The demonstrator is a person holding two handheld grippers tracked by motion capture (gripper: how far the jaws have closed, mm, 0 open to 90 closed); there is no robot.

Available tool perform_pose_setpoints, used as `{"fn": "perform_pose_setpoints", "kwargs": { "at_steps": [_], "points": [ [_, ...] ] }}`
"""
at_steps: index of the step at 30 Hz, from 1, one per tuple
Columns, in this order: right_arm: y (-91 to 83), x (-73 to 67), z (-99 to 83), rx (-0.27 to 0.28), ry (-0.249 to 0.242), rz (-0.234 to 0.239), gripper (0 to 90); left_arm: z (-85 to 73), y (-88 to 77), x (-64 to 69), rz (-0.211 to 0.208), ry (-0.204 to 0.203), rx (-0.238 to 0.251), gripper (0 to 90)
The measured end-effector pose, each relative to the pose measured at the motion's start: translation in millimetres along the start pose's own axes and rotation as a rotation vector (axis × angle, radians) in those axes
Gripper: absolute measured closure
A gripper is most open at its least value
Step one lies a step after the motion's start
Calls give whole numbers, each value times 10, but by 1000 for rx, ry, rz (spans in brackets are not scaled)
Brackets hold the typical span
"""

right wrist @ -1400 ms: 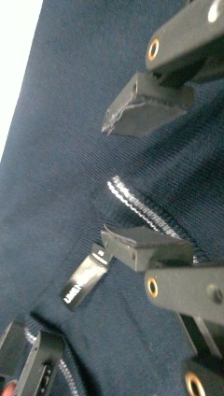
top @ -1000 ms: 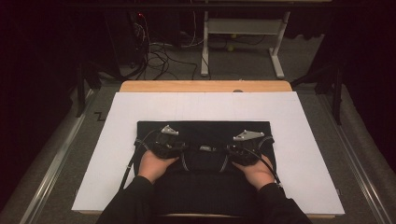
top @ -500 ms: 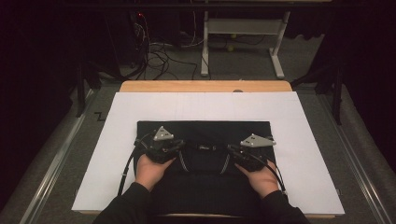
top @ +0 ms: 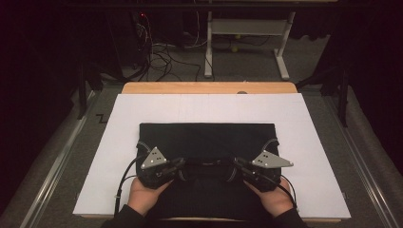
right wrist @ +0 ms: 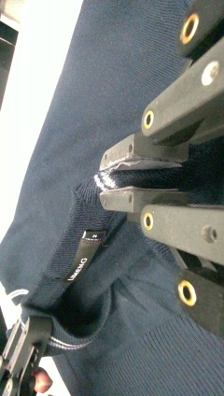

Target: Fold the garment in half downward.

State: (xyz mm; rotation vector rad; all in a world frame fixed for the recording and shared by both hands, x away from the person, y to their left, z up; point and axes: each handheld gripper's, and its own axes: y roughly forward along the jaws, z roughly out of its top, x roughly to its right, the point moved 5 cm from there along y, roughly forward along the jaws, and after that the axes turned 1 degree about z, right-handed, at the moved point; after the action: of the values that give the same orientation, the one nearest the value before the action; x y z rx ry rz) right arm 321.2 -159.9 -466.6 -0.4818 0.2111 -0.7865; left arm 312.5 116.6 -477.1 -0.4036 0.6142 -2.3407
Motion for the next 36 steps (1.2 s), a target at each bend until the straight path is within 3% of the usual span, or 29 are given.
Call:
{"fn": "perform_pose_setpoints", "kwargs": {
  "at_steps": [16,28,36],
  "points": [
    [-263,-181,-37,46,-36,42,806,-53,-273,238,-19,30,43,743],
    [-395,-314,-129,41,-53,70,807,-190,-346,393,-30,46,18,743],
    [-448,-401,-240,8,-66,89,807,-279,-366,469,-31,61,-6,741]
  ]
}}
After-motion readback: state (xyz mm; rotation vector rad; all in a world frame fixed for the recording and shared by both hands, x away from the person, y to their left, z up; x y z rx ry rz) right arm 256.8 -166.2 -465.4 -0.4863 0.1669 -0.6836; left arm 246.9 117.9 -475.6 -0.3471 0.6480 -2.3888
